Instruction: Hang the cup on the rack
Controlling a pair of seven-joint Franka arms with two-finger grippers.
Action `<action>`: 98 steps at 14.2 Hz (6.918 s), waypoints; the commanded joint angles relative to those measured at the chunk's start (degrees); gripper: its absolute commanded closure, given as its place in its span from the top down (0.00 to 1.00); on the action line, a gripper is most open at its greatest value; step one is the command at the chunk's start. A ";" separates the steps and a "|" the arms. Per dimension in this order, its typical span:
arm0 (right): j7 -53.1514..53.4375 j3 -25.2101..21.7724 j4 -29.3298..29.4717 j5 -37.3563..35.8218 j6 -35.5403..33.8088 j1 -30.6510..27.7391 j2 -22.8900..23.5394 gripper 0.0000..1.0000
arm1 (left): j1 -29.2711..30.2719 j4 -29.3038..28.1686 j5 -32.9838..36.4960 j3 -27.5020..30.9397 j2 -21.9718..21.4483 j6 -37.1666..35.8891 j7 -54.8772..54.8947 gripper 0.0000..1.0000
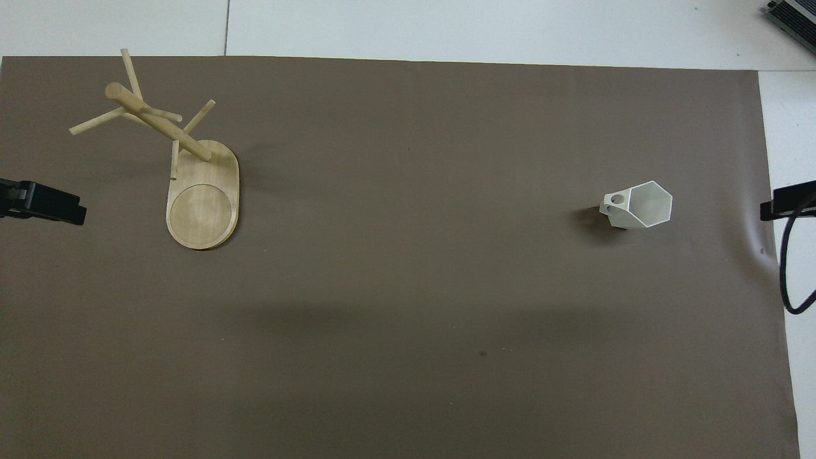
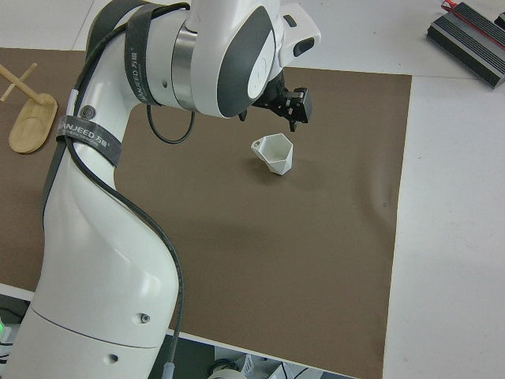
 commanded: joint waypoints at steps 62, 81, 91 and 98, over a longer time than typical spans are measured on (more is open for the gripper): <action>8.30 0.62 -27.05 0.29 46.09 0.21 11.89 0.41 | 1.70 -2.09 0.95 0.33 -1.74 -0.27 1.06 1.00; 7.52 8.52 -18.36 24.60 40.47 0.21 11.97 0.00 | 1.70 -2.17 0.95 0.33 -1.83 -0.62 0.80 1.00; -16.48 12.21 -12.37 53.70 28.87 0.13 12.06 0.00 | 0.91 -9.28 -4.50 -0.02 -4.73 4.99 5.86 1.00; -15.96 19.94 -11.23 67.78 31.66 0.30 12.33 0.00 | -0.58 -16.50 -12.67 -0.37 -7.98 13.08 30.17 1.00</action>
